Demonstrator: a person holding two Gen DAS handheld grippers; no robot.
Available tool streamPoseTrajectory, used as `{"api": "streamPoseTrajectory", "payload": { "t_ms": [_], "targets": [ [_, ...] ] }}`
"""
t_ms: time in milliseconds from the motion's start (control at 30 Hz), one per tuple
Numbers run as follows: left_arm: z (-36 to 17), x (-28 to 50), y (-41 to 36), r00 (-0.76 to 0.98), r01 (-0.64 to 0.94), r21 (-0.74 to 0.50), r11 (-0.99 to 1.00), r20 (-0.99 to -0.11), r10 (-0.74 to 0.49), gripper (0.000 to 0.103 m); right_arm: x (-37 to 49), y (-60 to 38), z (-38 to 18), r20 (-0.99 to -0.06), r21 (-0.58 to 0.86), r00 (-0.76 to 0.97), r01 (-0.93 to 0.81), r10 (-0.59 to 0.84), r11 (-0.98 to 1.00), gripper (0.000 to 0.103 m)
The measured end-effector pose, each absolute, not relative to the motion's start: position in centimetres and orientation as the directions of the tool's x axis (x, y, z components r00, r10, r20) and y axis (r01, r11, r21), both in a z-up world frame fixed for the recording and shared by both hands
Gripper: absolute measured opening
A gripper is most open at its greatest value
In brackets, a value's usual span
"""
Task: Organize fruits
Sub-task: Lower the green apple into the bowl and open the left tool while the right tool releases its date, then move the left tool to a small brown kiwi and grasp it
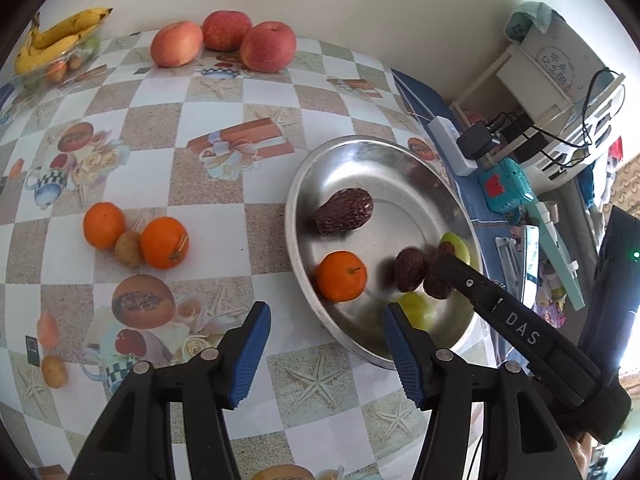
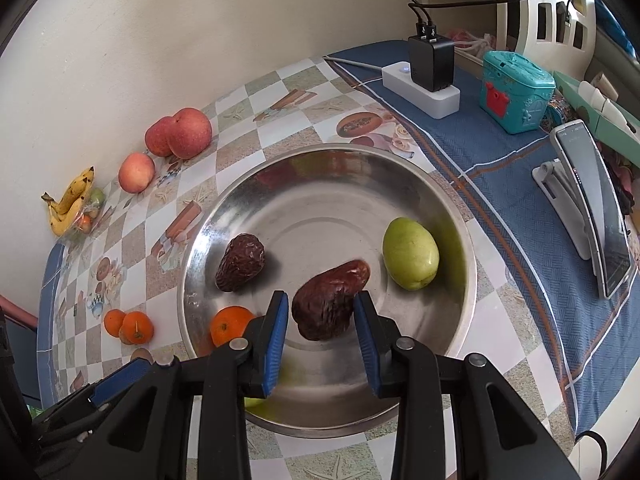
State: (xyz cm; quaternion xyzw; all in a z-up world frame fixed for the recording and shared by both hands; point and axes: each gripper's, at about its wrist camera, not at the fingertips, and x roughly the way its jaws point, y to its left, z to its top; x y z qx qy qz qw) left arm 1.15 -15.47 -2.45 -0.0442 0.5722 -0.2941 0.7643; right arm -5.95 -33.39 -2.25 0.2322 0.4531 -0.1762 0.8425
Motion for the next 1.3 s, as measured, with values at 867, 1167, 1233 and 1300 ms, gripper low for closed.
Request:
{"api": "streamPoseTrajectory", "payload": {
  "t_ms": [867, 1167, 1233, 1300],
  "targets": [
    [-4.1, 3.2, -6.8, 0.340, 0.111, 0.026, 0.994, -0.940, -0.013, 0.103, -4.5, -30.1, -2.7, -0.848, 0.089, 0.509, 0.411, -0.148, 0.907, 0.096],
    [-4.2, 3.6, -5.4, 0.335, 0.079, 0.014, 0.997, -0.942, -0.013, 0.103, -4.2, -28.6, -2.2, -0.828, 0.058, 0.534, 0.384, -0.171, 0.922, 0.096],
    [-4.2, 3.8, -5.2, 0.335, 0.079, 0.012, 0.997, -0.942, -0.015, 0.103, -4.1, -28.4, -2.1, -0.824, 0.062, 0.540, 0.382, -0.168, 0.922, 0.096],
    [-4.2, 3.9, -5.0, 0.331, 0.080, 0.006, 0.997, -0.943, -0.021, 0.103, -4.1, -28.2, -1.9, -0.821, 0.063, 0.546, 0.379, -0.168, 0.923, 0.096]
  ]
}}
